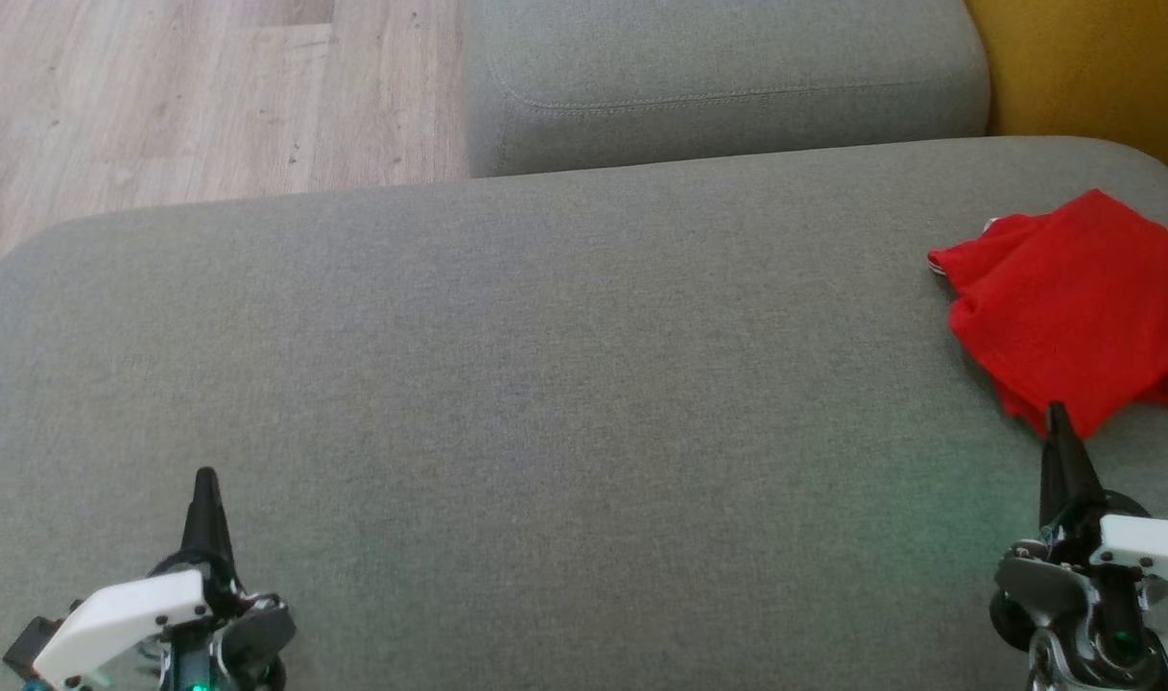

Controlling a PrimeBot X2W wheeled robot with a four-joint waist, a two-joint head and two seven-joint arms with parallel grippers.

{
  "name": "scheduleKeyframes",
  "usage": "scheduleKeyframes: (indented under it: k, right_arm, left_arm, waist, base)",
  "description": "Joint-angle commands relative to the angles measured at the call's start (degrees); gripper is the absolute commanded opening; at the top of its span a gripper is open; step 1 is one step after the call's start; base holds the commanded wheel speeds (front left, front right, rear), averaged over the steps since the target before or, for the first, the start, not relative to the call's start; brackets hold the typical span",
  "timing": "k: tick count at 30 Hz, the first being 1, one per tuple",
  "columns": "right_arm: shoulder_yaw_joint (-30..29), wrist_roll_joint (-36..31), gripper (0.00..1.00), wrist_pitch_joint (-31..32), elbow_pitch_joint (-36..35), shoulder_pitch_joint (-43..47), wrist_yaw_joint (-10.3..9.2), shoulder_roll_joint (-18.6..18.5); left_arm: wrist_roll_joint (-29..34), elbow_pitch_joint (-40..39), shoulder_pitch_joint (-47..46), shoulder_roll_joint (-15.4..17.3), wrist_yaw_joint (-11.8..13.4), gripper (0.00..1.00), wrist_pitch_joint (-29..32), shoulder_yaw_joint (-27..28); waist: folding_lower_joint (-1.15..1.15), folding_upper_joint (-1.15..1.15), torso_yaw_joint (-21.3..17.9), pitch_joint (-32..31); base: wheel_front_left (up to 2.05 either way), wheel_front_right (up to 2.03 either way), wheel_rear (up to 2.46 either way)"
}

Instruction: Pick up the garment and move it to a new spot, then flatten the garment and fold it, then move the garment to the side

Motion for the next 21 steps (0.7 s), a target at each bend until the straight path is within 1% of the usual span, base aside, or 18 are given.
scheduleKeyframes:
  k: [1,21]
  right_arm:
    - [1.03,0.3,0.0,0.53,-1.85,-2.82,0.39,-0.03]
    - [0.65,-0.02,0.0,0.83,-1.83,-2.85,0.39,0.24]
  left_arm:
    - [0.05,-1.65,-2.8,0.51,-0.4,0.0,0.33,2.31]
    - [0.41,-1.63,-2.83,0.2,-0.4,0.0,0.68,2.75]
  waist:
    - [0.0,0.0,0.0,-0.01]
    - [0.0,0.0,0.0,-0.01]
  base:
    - [0.0,0.0,0.0]
    - [0.0,0.0,0.0]
